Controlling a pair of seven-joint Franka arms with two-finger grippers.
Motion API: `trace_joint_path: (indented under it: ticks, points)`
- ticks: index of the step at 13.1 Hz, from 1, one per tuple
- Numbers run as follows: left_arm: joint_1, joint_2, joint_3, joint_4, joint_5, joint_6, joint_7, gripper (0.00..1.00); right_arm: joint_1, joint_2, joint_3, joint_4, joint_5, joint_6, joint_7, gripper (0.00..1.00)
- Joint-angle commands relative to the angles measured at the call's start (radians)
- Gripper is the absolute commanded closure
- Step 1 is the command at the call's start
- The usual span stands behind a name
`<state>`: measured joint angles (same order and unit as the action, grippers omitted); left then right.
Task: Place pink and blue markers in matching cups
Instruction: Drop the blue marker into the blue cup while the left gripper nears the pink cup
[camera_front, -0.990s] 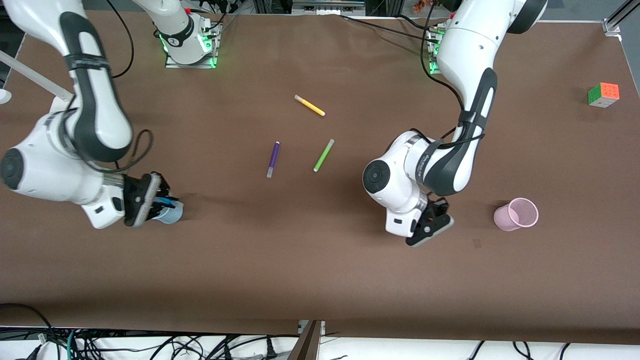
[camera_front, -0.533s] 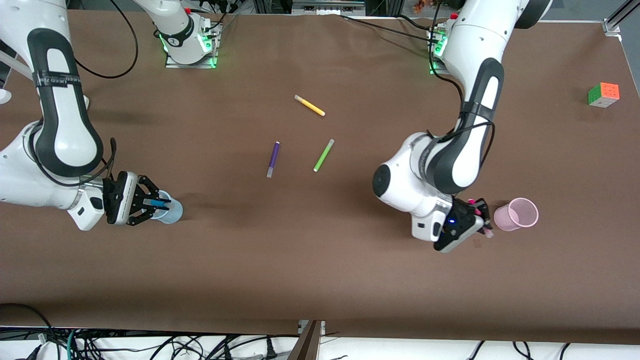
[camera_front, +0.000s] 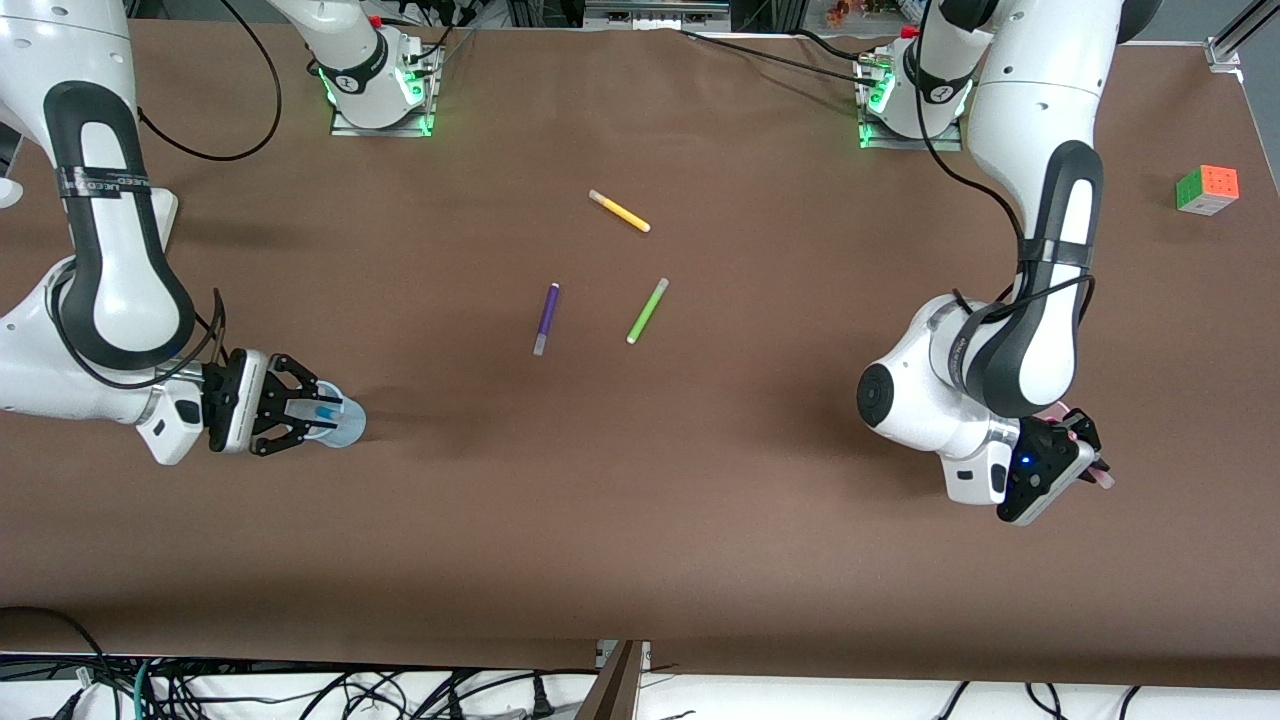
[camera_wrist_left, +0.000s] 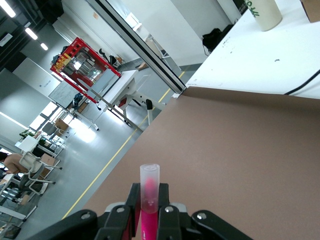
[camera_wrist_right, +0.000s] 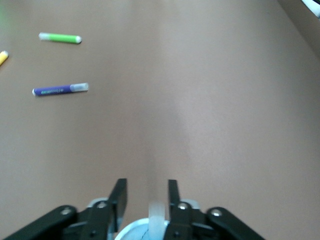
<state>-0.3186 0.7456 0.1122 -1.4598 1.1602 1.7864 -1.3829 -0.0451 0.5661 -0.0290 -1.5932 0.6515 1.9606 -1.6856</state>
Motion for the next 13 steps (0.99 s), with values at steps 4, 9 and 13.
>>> trace_joint_path:
  ticks: [4,9,13]
  points:
    - [0.004,-0.049,-0.017,-0.151,0.036,0.016,-0.237,1.0,-0.005,-0.032,0.02,0.178,-0.177,-0.202,0.652,0.0]
    - [0.01,-0.058,-0.019,-0.149,-0.02,0.036,-0.228,0.08,0.028,-0.04,0.02,0.367,-0.399,-0.425,1.185,0.0]
    - [0.078,-0.123,-0.061,-0.128,-0.165,0.057,0.107,0.0,0.103,-0.138,0.024,0.395,-0.601,-0.538,1.51,0.0]
